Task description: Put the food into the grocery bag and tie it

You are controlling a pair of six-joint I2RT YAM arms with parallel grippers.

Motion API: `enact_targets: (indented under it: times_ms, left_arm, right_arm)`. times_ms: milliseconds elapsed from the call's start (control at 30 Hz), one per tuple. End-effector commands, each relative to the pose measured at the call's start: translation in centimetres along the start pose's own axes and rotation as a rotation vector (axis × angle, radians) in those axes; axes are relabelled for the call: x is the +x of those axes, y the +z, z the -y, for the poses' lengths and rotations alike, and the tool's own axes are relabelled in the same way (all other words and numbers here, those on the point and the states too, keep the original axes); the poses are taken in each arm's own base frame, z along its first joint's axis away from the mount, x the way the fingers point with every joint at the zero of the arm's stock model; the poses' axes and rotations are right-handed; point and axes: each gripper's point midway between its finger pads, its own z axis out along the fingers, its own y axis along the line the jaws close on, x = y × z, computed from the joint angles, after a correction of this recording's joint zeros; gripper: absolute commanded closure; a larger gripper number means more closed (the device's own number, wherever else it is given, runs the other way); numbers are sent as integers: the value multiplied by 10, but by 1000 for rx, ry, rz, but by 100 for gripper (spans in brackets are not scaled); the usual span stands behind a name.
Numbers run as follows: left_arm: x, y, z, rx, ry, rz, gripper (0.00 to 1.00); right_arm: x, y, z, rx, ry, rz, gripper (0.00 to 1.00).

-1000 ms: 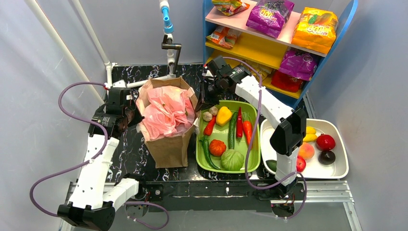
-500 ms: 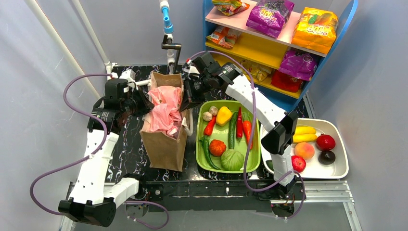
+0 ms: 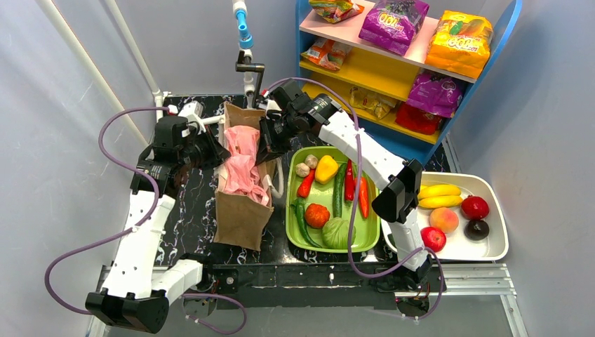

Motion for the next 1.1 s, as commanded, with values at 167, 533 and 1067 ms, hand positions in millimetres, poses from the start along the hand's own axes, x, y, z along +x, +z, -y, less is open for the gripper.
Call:
enact_targets:
  times_ms: [167,533,1067]
  left_arm:
    - [-51,-28,30,72,150,187,100]
    - [-3,-34,-6,-18,127,152,90]
    - [-12,-79,-7,-80,207,196,19]
  right_arm:
    - [-38,-51,-57,-92,-211,279,99]
    - [-19,-34,-19,-17,-162,207,88]
    - [-3,-83,-40,-6,-202,245,45]
